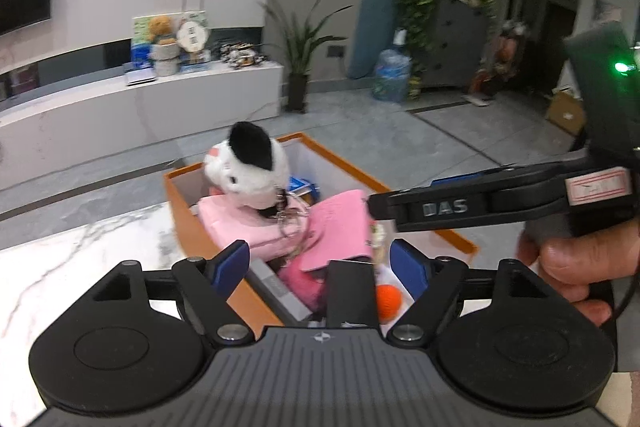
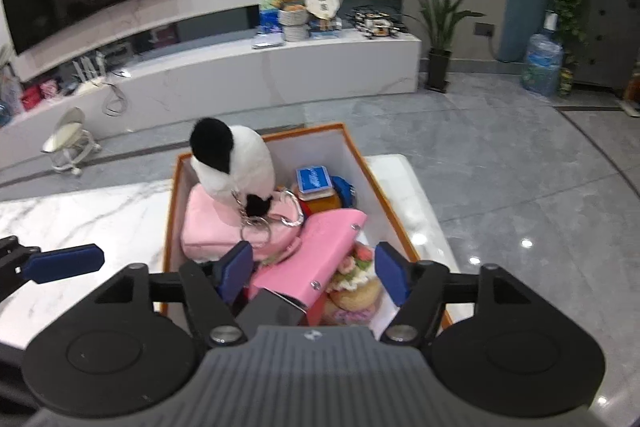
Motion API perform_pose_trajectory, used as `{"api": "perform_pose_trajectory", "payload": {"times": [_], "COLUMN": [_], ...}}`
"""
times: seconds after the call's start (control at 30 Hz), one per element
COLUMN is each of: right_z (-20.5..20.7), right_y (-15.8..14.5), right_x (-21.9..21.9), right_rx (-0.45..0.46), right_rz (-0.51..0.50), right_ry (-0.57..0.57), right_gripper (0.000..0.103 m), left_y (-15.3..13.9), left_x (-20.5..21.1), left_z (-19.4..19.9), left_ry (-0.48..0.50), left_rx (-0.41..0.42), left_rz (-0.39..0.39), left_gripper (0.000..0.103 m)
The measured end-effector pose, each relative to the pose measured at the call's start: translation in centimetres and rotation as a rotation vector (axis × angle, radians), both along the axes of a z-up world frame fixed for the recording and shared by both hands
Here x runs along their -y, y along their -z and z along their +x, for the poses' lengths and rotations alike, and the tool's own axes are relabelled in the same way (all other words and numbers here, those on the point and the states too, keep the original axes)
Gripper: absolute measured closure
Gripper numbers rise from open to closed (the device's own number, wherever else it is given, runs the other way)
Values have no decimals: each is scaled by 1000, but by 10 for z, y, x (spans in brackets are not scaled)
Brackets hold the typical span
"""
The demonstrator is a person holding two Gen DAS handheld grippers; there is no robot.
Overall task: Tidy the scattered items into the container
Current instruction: 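Withdraw both tools from the box and hold them above it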
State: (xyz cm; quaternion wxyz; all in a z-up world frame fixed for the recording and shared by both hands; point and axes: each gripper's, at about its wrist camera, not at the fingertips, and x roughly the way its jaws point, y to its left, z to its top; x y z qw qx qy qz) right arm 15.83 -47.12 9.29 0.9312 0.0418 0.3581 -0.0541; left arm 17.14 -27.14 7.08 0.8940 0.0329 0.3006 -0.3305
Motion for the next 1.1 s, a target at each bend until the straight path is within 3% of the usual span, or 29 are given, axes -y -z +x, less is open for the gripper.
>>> {"api": "perform_pose_trajectory", "payload": {"times": [0.1, 0.2, 0.33, 0.57, 0.77, 1.1], "right_z": [-9, -17, -24, -39, -51, -49], "right_y": [-3, -6, -5, -14, -20, -14], "right_x": [-9, -15, -23, -45, -60, -66], "right_rx": [3, 12, 29, 77, 127, 100], "right_rz": [-31, -51, -108, -132, -113, -110], "right_ry": [50, 102, 140, 175, 200, 206], "right_gripper": [14, 9, 7, 2, 1, 1], "left_y": [12, 18, 10, 8, 9, 12], "left_x": [-4, -3, -9, -17, -20, -18], "left_z": [4, 13, 8, 6, 0, 0], "left_ry": [4, -12, -64, -111, -100, -97], "left_rx": [-36, -124, -90, -117, -133, -142], "left_rz": [-18, 21, 88, 142, 153, 150], "left_gripper": [10, 10, 10, 10, 10, 10]}}
